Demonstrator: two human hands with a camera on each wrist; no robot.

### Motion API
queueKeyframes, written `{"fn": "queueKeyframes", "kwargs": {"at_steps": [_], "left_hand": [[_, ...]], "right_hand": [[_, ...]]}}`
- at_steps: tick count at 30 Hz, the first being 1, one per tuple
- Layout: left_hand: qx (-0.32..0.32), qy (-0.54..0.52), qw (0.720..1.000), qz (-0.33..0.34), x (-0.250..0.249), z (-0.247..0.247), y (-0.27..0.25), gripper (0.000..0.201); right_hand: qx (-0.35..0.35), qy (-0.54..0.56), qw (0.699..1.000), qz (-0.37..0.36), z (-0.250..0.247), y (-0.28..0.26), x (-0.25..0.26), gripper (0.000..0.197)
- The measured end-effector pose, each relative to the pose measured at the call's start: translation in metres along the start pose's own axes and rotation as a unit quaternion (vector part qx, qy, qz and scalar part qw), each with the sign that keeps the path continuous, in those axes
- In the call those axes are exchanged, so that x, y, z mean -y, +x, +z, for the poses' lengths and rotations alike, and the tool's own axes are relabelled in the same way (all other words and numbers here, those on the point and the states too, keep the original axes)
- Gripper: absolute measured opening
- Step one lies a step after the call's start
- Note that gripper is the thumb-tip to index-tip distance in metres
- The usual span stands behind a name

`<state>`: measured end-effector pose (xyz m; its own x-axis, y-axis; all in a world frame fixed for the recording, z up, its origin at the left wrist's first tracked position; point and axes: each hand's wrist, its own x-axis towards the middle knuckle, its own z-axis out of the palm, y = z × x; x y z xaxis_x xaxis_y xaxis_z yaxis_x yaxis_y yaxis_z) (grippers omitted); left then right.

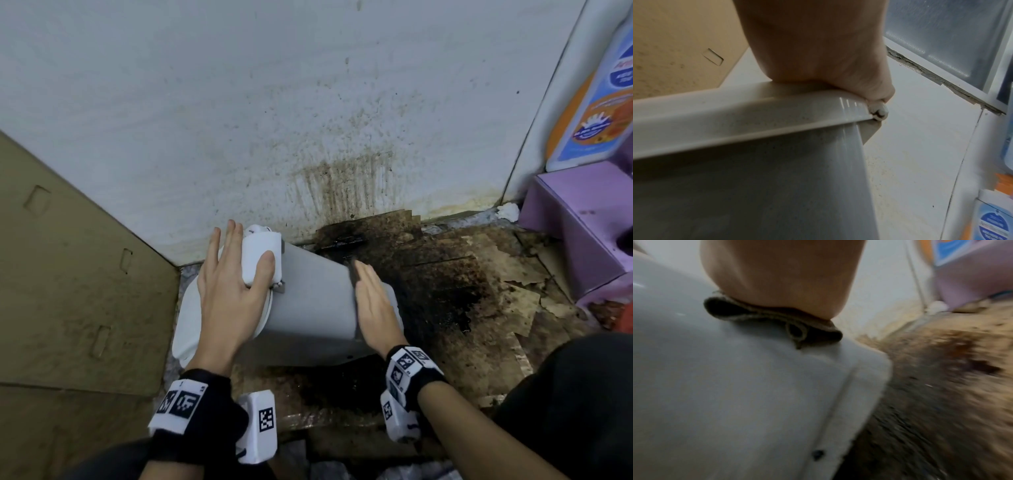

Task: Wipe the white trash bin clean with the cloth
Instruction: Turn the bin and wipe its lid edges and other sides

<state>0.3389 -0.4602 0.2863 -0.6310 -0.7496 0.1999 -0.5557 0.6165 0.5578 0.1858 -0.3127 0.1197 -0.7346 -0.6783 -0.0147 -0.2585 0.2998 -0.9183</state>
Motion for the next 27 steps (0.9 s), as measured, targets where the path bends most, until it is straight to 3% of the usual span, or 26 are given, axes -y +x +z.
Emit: {"fn": "queueKeyframes", "kwargs": {"at_steps": [4, 10, 13, 19, 23, 27], "left_hand": [[0.001, -0.005, 1.0, 0.004, -0.002, 0.001, 0.0, 0.085], [-0.004, 0.0, 1.0, 0.005, -0.001, 0.002, -0.001, 0.084], [-0.008, 0.003, 1.0, 0.006, -0.002, 0.003, 0.0, 0.084], [-0.009, 0.013, 1.0, 0.012, -0.003, 0.006, 0.001, 0.085], [-0.006, 0.012, 1.0, 0.012, -0.001, 0.005, 0.001, 0.086], [-0.004, 0.007, 1.0, 0.004, 0.003, 0.003, 0.003, 0.085]], "right_hand": [[-0.011, 0.012, 0.994, 0.108, -0.013, 0.003, -0.035, 0.049], [-0.041, 0.028, 0.991, 0.125, 0.0, 0.005, -0.014, 0.049], [-0.025, 0.039, 0.996, 0.082, 0.011, 0.003, 0.027, 0.049], [0.002, 0.064, 0.995, -0.08, 0.036, -0.012, 0.113, 0.054], [-0.024, 0.02, 0.989, -0.144, 0.035, -0.015, 0.103, 0.055], [-0.01, 0.034, 0.995, -0.093, 0.022, -0.01, 0.067, 0.049]]}}
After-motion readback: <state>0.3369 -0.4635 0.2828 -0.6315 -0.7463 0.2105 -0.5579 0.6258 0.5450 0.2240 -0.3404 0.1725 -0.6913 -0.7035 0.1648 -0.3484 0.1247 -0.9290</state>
